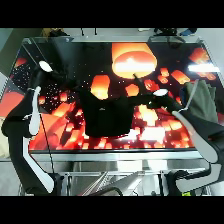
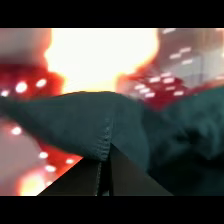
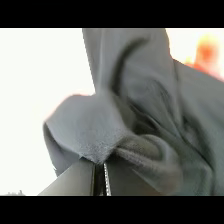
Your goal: Fold the shirts.
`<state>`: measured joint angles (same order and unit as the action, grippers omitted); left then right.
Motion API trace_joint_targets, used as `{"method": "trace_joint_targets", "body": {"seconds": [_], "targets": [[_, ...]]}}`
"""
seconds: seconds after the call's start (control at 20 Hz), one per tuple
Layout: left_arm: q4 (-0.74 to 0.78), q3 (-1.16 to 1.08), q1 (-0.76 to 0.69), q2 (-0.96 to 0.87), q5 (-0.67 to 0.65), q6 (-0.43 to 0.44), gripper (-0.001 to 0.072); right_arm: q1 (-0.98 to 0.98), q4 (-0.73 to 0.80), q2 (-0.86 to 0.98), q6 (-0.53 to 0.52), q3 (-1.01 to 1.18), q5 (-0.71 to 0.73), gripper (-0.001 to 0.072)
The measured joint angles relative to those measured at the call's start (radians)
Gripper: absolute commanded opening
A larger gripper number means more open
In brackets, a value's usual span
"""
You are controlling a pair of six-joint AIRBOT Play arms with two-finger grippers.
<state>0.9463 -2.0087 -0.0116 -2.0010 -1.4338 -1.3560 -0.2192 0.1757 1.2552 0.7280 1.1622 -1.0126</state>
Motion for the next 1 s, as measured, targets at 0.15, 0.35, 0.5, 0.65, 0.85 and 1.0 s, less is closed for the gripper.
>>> {"method": "trace_joint_targets", "body": {"seconds": [0.15, 0.35, 0.5, 0.65, 0.85, 1.0], "targets": [[-0.007, -0.059, 0.015, 0.167, -0.014, -0.014, 0.0012, 0.097, 0.001, -0.094, 0.002, 0.151, -0.062, 0.0033], [-0.007, -0.084, 0.071, 0.480, -0.010, -0.032, 0.0012, 0.192, 0.015, -0.253, 0.020, 0.395, -0.148, 0.0032], [-0.007, -0.045, 0.140, 0.780, 0.057, -0.024, 0.0013, 0.217, 0.110, -0.396, 0.039, 0.557, -0.168, 0.0032], [0.024, 0.047, 0.236, 1.074, 0.176, 0.034, 0.0013, 0.227, 0.299, -0.537, 0.089, 0.657, -0.135, 0.0032], [0.084, 0.202, 0.371, 1.288, 0.253, 0.082, 0.0013, 0.230, 0.475, -0.602, 0.164, 0.694, -0.119, 0.0032], [0.105, 0.338, 0.433, 1.275, 0.246, 0.093, 0.0014, 0.232, 0.651, -0.522, 0.299, 0.675, -0.160, 0.0032]]}}
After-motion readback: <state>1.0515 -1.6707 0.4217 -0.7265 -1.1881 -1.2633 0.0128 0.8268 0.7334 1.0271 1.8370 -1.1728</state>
